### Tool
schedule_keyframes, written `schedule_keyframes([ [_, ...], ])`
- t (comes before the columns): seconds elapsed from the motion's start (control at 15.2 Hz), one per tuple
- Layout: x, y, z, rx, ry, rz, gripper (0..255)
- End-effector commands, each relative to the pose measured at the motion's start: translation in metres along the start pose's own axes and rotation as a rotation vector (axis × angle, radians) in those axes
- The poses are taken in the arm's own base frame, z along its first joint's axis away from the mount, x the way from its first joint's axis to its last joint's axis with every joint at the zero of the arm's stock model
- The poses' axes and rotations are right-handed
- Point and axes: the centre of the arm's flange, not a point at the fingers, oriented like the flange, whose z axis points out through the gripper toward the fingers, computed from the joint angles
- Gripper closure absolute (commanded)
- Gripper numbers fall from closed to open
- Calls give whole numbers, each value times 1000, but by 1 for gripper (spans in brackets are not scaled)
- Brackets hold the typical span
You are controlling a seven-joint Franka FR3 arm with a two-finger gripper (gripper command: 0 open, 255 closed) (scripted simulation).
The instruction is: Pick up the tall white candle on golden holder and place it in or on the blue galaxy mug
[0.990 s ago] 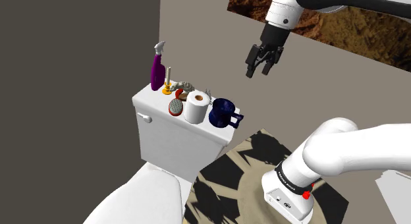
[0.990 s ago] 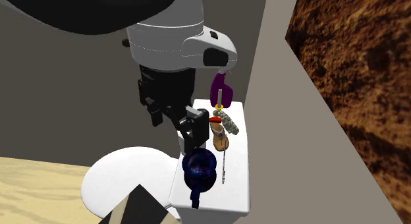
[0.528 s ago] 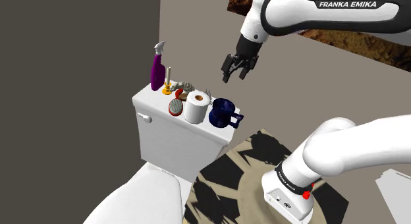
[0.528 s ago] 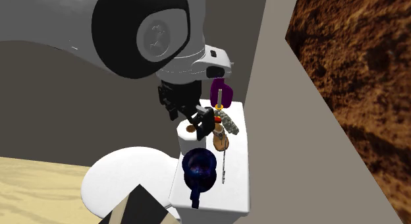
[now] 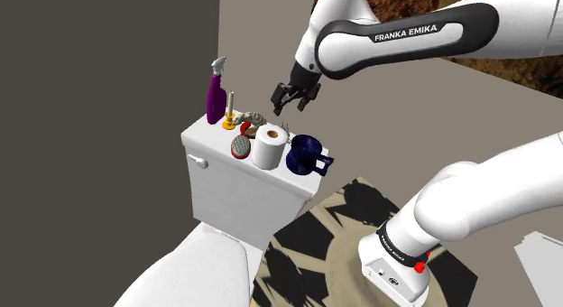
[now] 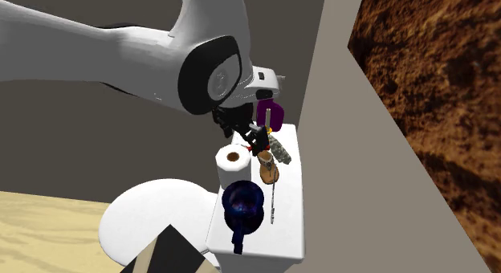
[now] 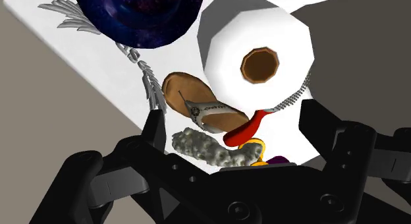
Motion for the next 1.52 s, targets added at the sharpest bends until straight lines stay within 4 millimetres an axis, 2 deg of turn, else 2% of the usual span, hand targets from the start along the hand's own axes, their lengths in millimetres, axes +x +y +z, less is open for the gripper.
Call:
schedule_keyframes([
  [0.0, 15, -11, 16, -2, 35, -1, 0],
  [0.99, 136, -80, 119, -31, 274, -7, 0],
  [1.45, 146, -79, 155, -31, 274, -7, 0],
])
